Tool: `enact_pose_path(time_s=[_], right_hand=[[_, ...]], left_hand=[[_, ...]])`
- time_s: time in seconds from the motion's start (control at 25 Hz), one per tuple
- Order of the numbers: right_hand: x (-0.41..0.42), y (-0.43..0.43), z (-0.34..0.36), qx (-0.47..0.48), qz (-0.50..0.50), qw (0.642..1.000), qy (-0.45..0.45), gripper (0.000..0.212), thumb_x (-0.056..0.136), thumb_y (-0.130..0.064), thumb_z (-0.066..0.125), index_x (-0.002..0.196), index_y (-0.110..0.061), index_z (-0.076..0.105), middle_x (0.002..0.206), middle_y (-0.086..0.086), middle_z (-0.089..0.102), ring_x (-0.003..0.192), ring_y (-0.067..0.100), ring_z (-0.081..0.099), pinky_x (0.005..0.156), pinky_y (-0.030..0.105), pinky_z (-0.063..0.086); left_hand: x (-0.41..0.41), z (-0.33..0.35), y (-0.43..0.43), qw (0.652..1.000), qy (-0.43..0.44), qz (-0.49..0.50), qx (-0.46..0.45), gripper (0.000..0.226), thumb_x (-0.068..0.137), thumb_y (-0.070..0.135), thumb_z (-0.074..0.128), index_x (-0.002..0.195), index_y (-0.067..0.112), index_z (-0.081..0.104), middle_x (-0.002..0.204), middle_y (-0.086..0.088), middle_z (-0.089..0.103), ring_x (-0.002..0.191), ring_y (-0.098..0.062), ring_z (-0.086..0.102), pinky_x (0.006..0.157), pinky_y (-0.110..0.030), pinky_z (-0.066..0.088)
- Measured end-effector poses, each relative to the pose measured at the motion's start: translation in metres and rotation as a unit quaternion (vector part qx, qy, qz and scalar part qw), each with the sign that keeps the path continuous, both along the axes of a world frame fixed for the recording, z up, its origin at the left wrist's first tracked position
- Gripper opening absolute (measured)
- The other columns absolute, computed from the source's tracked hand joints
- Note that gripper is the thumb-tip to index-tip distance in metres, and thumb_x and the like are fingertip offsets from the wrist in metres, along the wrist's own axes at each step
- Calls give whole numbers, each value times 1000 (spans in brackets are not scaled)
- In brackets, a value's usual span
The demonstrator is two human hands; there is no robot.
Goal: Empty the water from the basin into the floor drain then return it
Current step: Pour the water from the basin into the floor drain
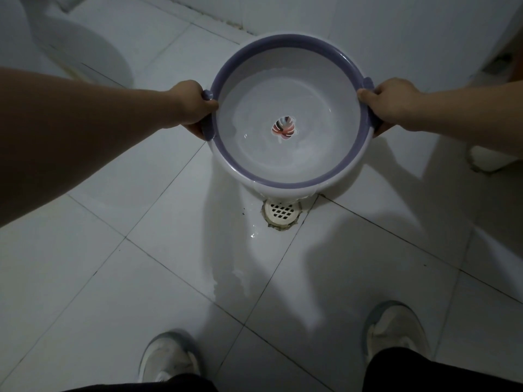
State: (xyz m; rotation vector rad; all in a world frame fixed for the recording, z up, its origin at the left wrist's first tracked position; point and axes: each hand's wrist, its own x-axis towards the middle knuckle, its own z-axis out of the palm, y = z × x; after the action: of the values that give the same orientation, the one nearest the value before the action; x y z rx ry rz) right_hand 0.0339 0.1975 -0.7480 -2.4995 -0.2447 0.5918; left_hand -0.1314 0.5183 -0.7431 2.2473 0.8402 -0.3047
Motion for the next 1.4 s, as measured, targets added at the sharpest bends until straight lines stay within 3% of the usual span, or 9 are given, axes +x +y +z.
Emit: enact_pose_path(time_s=[0.16,0.36,0.48,0.6,0.84,1.0,1.16,1.28,1.4], right_hand=[[-2,2,1,-10,-3,1000,-7,49,101,-42,42,96,3,58,69,17,61,31,17,58,31,16,41],[-3,2,0,10,-5,1000,10,51,101,-43,42,99,5,59,87,26,65,61,32,65,58,34,53],[-4,3,-1,24,-9,999,21,51,100,-44,43,100,5,58,92,28,65,77,44,68,75,48,58],[-5,4,-1,26,-10,999,25,53,100,-45,44,107,6,59,96,28,65,82,45,68,80,52,57],[-2,1,-3,21,-7,999,24,47,99,-38,51,114,6,58,93,24,64,74,40,67,70,43,56],[-2,-1,-4,22,-6,999,23,46,99,-36,50,112,7,59,93,25,64,79,45,68,74,46,57],[-2,-3,-4,15,-1,1000,19,44,100,-37,48,110,5,58,91,24,64,70,39,66,55,36,59],[-3,-3,-5,14,-1,1000,16,47,100,-37,48,113,6,58,91,23,64,63,34,64,61,38,58],[-2,-3,-6,12,-1,1000,13,45,101,-38,47,111,5,58,90,23,63,61,32,64,47,32,58]], left_hand=[[0,-1,0,1000,-1,0,-1,31,100,25,51,112,-2,59,77,-13,70,44,-16,68,35,-19,50],[1,-3,0,1000,4,1,8,32,100,28,52,113,-1,60,77,-10,70,50,-16,70,41,-22,54],[1,-6,1,1000,1,0,4,31,100,27,52,110,-1,60,77,-11,70,47,-16,69,38,-20,52],[1,-8,2,1000,3,2,5,32,100,29,52,109,1,61,78,-10,70,46,-15,69,35,-19,50],[2,-11,2,1000,-2,2,-6,33,100,28,52,108,-3,61,76,-12,70,45,-16,69,35,-19,49],[2,-11,-1,1000,-2,-5,7,31,100,30,52,107,0,60,77,-10,70,44,-13,68,34,-17,48],[2,-11,-2,1000,-3,-3,1,31,100,28,51,108,-1,60,76,-11,70,46,-14,69,35,-18,48],[1,-11,-3,1000,-9,0,-7,29,100,25,51,107,-2,59,76,-13,70,45,-16,69,35,-18,49],[0,-10,-2,1000,-6,-2,2,29,100,25,50,106,-2,60,79,-14,71,46,-15,69,36,-18,49]])
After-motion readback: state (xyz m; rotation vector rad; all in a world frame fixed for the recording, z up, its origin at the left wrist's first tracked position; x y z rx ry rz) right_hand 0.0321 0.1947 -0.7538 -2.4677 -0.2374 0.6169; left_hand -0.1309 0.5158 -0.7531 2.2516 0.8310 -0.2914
